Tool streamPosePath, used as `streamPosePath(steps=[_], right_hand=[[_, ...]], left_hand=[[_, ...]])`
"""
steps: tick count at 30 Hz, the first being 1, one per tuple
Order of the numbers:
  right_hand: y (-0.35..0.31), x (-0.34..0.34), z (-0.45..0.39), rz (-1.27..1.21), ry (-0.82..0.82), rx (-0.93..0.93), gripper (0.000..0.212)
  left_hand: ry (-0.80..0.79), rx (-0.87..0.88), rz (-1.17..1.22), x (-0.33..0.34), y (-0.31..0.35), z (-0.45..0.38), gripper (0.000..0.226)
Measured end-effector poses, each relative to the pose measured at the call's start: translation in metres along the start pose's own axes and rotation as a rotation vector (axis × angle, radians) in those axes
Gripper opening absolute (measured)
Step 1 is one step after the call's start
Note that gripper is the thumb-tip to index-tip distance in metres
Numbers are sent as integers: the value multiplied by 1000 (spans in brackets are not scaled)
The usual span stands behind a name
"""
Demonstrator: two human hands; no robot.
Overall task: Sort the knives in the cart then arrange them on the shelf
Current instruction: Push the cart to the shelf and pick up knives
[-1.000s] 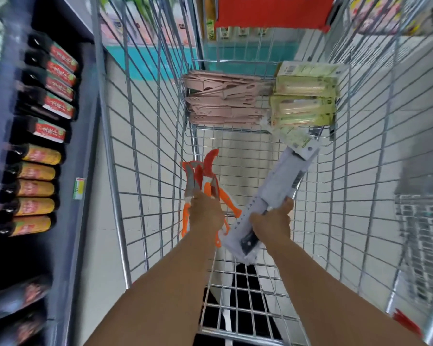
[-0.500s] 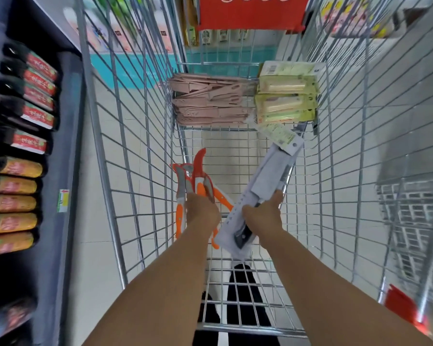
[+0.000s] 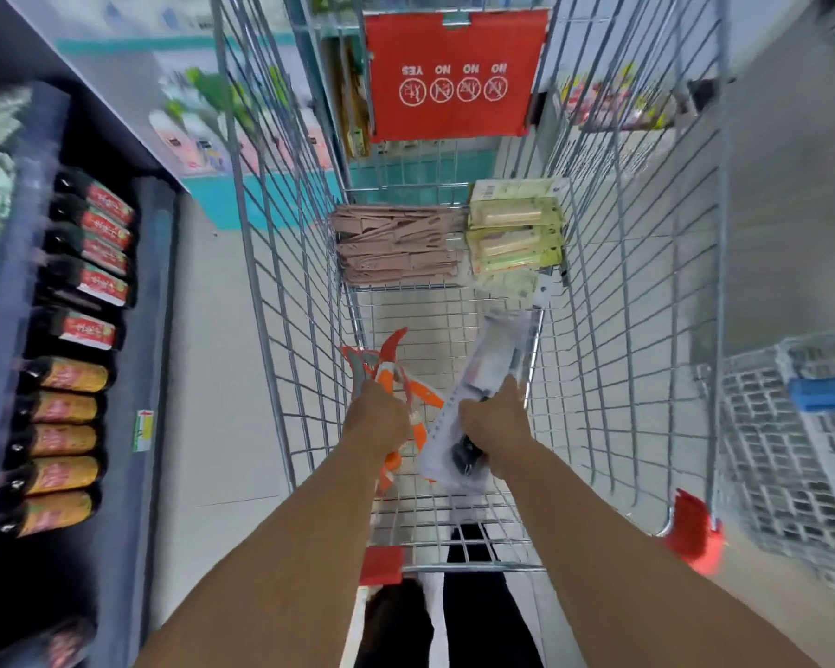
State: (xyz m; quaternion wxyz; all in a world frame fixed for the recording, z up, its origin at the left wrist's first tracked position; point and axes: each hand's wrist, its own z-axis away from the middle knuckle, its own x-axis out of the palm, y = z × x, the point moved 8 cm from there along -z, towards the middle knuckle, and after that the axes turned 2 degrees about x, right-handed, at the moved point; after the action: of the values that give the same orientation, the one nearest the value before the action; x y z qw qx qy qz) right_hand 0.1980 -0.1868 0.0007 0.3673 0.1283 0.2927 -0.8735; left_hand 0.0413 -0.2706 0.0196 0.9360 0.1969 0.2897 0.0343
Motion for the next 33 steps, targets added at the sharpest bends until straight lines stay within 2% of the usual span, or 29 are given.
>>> streamPosePath(steps=[4, 7, 13, 19, 22, 27, 30, 33], right_hand=[[-11, -8, 39, -71, -25, -40, 53], [-23, -19, 67, -45, 9, -160, 54], [-63, -44, 138, -90, 105, -424, 51], [-112, -62, 210, -89, 98, -682, 66], [-134, -63, 244, -47, 53, -786, 74], [-163, -42, 297, -11, -66, -999, 61], [-174, -19, 331, 51, -157, -1074, 68], [-175, 10, 373, 93, -275, -1123, 73]], left_hand=[[3, 109, 23, -23, 11, 32, 42], [18, 231, -18, -39, 22, 59, 46], [186, 430, 26, -94, 41, 119, 37], [390, 611, 111, -155, 54, 180, 41], [511, 623, 160, -186, 49, 210, 38], [757, 513, 154, -229, 11, 253, 41], [879, 508, 223, -253, -24, 290, 46], [1018, 455, 289, -275, -67, 328, 33]])
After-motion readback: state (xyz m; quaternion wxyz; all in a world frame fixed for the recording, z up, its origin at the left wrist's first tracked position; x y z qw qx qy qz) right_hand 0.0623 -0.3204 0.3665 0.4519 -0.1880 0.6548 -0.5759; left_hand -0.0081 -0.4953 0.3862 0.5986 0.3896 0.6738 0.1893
